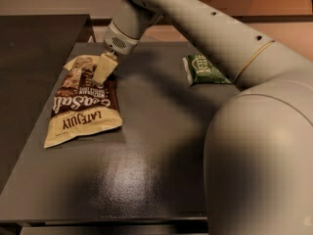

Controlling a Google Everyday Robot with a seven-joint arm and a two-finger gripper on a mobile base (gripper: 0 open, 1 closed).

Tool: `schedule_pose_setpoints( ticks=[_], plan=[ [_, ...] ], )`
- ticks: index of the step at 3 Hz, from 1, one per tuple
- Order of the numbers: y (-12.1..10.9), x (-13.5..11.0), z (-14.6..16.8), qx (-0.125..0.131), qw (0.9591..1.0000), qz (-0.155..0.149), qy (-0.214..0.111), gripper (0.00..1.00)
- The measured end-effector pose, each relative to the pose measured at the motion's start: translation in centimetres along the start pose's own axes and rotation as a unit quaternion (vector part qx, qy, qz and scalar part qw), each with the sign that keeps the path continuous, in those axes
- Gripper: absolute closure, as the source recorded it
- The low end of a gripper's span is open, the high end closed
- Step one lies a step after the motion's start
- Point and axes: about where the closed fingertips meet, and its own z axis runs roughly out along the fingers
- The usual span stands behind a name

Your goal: Move brown chip bag near green jalapeno chip bag

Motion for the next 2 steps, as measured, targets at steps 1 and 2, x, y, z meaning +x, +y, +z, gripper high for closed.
schedule_pose_setpoints(
  ticks=[1, 2],
  plan=[
    [-0.1, 0.0, -2.5, 0.017, 0.9999, 0.0, -0.004, 0.88],
    [-0.2, 0.0, -6.1, 0.04, 0.9992, 0.001, -0.007, 1.0]
  ],
)
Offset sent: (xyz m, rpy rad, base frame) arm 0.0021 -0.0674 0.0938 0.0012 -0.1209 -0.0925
